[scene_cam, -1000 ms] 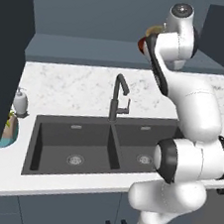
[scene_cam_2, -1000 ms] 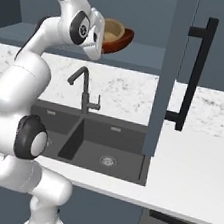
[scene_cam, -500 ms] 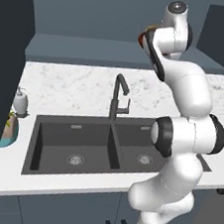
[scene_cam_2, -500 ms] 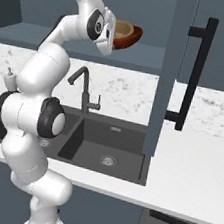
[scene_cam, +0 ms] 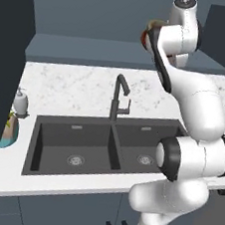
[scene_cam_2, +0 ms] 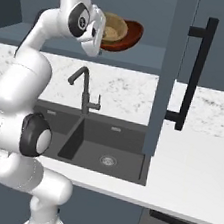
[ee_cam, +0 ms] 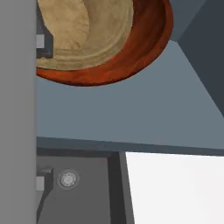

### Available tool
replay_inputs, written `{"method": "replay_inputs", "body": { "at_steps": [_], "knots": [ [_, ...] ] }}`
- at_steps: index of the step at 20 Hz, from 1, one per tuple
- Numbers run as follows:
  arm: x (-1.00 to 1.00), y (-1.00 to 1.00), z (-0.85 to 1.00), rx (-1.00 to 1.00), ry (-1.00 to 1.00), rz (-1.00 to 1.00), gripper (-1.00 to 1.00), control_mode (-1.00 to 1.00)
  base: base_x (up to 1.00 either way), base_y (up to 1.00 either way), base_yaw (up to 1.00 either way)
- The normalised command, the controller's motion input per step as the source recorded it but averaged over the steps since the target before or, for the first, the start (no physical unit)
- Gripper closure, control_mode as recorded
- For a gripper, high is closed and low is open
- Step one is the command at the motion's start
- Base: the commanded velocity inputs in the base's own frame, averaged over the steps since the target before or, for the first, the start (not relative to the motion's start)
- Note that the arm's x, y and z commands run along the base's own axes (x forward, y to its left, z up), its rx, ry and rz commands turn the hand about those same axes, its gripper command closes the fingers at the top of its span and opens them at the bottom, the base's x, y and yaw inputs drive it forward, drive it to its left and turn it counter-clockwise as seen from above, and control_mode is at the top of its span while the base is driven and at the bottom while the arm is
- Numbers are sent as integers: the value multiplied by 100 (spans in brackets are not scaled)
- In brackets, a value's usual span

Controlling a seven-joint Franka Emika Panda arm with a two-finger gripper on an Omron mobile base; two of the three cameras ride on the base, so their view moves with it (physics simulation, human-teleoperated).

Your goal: Pick up the bowls on the counter and stack them on top of one another in the open cabinet. Place the smaller bowl on top of the larger bowl.

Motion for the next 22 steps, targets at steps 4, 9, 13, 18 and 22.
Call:
{"method": "replay_inputs", "body": {
  "at_steps": [4,9,13,18,22],
  "knots": [
    [-100,61,-56,0,0,0,-100,-100,0,0,0],
    [-100,59,-74,0,0,0,-100,-100,0,0,0],
    [-100,48,-99,-3,10,0,-100,-100,0,0,0],
    [-100,27,-100,-6,20,0,-100,-100,0,0,0],
    [-24,0,-88,0,4,0,-100,-100,0,0,0]
  ]
}}
